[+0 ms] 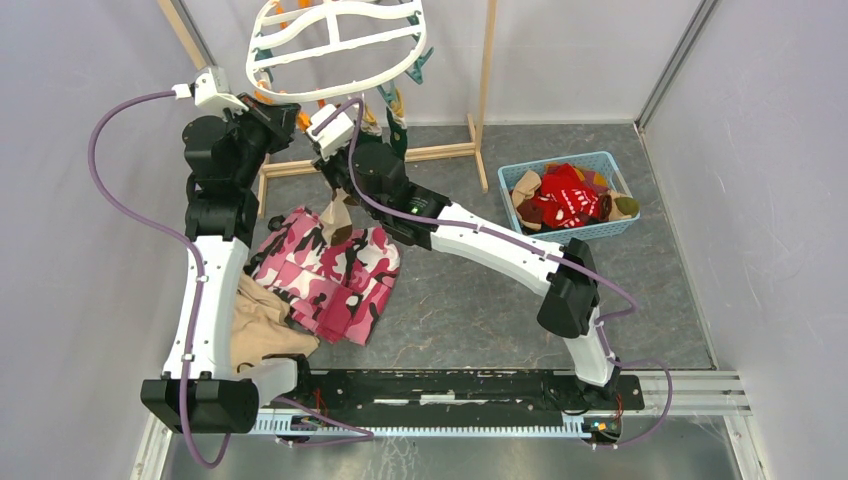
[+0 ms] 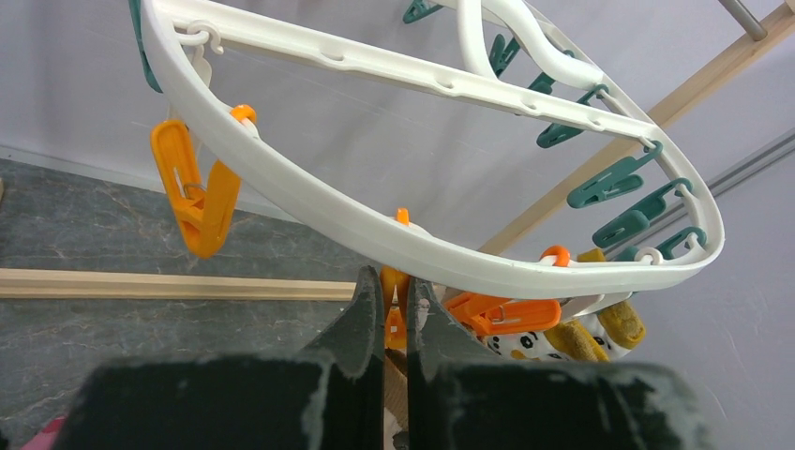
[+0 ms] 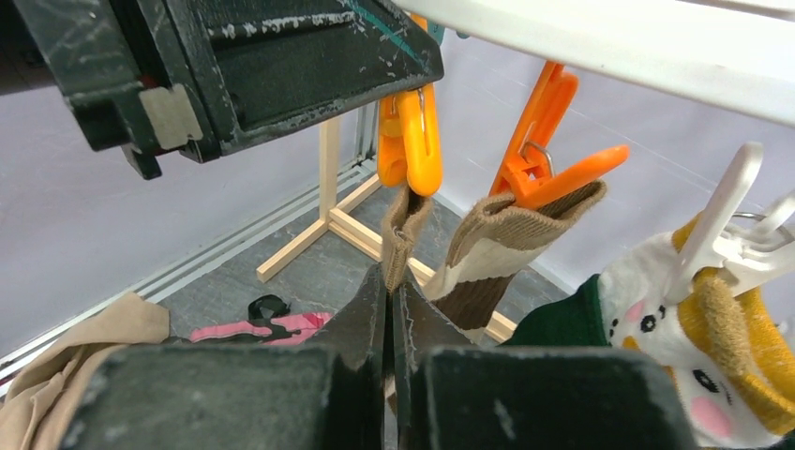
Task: Clip the socks to the hanger
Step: Clamp the sock onto the hanger.
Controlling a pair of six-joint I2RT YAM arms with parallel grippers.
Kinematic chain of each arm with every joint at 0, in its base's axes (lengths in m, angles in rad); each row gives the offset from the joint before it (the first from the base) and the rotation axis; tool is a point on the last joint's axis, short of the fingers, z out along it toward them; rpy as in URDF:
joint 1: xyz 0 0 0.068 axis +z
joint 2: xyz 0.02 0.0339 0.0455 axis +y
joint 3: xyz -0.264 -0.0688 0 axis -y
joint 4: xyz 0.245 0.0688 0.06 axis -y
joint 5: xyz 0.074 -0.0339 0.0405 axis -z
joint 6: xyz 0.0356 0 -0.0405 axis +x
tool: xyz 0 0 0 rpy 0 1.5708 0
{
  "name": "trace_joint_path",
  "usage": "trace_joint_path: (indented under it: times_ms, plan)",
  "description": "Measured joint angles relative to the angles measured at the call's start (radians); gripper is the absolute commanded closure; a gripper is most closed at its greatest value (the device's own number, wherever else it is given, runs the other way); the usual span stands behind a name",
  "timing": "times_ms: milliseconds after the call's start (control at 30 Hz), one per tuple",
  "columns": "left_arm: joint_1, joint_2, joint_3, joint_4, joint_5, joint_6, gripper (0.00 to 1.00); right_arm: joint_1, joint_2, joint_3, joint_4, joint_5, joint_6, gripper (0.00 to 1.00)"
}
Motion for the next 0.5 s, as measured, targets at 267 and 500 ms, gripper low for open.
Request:
trace_joint_path:
  times_ms: [267,500]
  plan:
    - [-0.034,0.000,0.000,-0.002,0.002,-0.011,0.98,0.000,0.001,0.000,0.040,0.008,-0.039,1.00]
    - [-0.034,0.000,0.000,-0.003,0.003,-0.011,0.98,0.002,0.001,0.000,0.069,0.016,-0.071,1.00]
